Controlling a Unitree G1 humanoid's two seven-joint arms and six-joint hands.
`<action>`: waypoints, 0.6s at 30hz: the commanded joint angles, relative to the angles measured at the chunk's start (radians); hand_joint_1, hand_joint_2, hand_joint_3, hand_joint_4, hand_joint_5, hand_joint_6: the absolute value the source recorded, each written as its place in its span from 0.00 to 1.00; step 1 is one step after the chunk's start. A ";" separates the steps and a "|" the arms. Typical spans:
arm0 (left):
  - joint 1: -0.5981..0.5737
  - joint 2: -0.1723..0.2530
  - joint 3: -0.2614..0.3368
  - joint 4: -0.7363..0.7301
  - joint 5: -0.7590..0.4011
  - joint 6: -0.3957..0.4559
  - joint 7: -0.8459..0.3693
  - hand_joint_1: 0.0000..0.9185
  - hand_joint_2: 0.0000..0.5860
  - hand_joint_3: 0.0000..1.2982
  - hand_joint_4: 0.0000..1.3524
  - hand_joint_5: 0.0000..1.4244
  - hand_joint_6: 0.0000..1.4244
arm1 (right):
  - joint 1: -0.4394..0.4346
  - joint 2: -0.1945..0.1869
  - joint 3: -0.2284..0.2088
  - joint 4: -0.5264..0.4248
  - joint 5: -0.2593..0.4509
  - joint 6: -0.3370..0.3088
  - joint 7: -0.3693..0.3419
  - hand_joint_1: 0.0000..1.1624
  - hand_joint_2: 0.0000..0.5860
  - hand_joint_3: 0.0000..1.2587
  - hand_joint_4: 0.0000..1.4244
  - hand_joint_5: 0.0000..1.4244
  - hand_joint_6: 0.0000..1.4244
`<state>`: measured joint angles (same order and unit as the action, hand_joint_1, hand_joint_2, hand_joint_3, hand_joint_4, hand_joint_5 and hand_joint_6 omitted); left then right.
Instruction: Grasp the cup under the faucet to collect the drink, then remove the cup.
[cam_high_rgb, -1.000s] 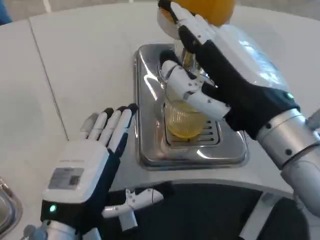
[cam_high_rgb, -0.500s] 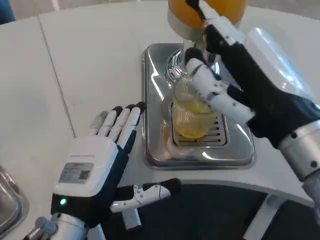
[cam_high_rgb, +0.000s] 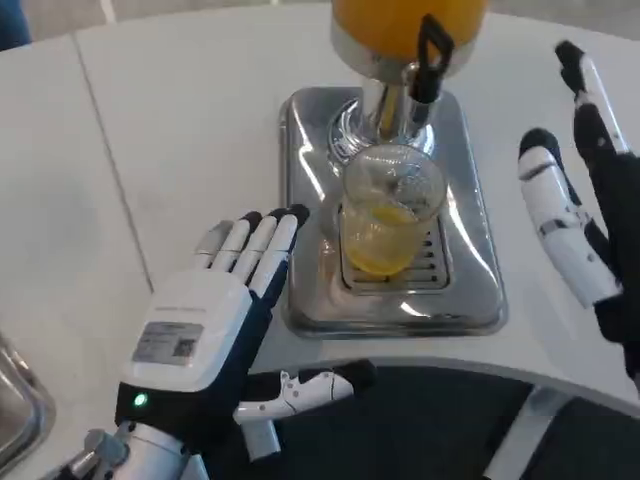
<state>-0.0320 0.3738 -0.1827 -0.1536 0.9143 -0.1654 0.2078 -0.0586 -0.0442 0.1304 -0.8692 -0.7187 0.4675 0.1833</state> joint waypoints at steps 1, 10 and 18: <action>0.009 0.000 -0.015 0.012 0.005 0.008 0.011 0.00 0.16 0.00 0.00 0.01 0.02 | 0.053 0.007 0.042 0.025 -0.019 -0.043 -0.046 0.00 1.00 0.00 0.00 0.00 0.00; -0.048 -0.012 -0.039 0.056 0.018 0.028 0.024 0.00 0.16 0.00 0.00 0.01 0.02 | 0.132 -0.138 0.020 0.023 -0.028 -0.173 -0.001 0.01 1.00 0.00 0.00 0.00 0.00; -0.082 -0.024 -0.057 0.085 0.019 0.044 0.056 0.00 0.16 0.00 0.00 0.01 0.02 | 0.216 -0.224 -0.057 -0.046 -0.017 -0.266 0.038 0.01 1.00 0.00 0.00 0.00 0.00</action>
<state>-0.0982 0.3606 -0.2247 -0.0835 0.9203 -0.1295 0.2425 0.1261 -0.2455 0.0959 -0.8794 -0.7383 0.2372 0.2050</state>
